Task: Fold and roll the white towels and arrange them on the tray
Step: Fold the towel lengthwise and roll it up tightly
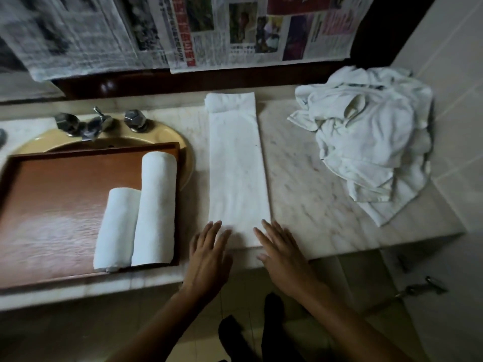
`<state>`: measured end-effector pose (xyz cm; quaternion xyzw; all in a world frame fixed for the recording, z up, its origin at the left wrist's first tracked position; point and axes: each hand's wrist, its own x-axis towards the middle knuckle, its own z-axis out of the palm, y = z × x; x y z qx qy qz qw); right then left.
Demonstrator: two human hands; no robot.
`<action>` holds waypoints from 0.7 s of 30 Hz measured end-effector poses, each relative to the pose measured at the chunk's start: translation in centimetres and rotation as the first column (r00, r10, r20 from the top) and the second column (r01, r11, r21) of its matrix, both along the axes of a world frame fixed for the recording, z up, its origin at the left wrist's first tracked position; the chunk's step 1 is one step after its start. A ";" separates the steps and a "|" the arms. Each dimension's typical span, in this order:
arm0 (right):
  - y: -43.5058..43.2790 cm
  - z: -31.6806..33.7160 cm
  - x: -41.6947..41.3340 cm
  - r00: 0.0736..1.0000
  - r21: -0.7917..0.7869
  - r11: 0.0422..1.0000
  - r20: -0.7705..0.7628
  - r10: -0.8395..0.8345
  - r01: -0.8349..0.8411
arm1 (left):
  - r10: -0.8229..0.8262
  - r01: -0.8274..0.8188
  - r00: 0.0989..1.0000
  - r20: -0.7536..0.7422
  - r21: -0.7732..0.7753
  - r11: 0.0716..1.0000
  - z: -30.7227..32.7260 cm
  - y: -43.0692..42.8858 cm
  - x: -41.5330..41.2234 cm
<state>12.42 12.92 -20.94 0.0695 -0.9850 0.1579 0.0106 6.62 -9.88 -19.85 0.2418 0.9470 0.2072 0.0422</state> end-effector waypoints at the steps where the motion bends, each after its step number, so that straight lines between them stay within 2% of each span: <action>1: -0.2 -0.6 0.3 0.999 0.022 0.999 -0.007 0.044 -0.044 | -0.048 0.048 0.999 -0.007 -0.032 0.998 -0.5 -0.8 0.7; 3: 0.0 -1.5 0.6 0.996 0.045 0.995 -0.012 0.087 -0.087 | -0.156 0.154 0.987 -0.033 -0.053 0.987 -1.1 -1.9 1.4; 6: 0.7 -1.9 0.9 0.994 0.022 0.994 -0.008 0.107 -0.107 | -0.246 0.247 0.964 -0.103 -0.004 0.969 -0.7 -2.3 0.9; 16: 2.8 -0.1 2.1 0.985 -0.101 0.980 -0.001 0.175 -0.174 | -0.418 0.407 0.908 -0.026 -0.181 0.895 0.7 -2.2 -0.9; 21: 3.9 1.0 0.7 0.980 -0.137 0.970 -0.018 0.199 -0.200 | -0.401 0.384 0.915 -0.034 -0.231 0.894 0.9 -1.7 -0.4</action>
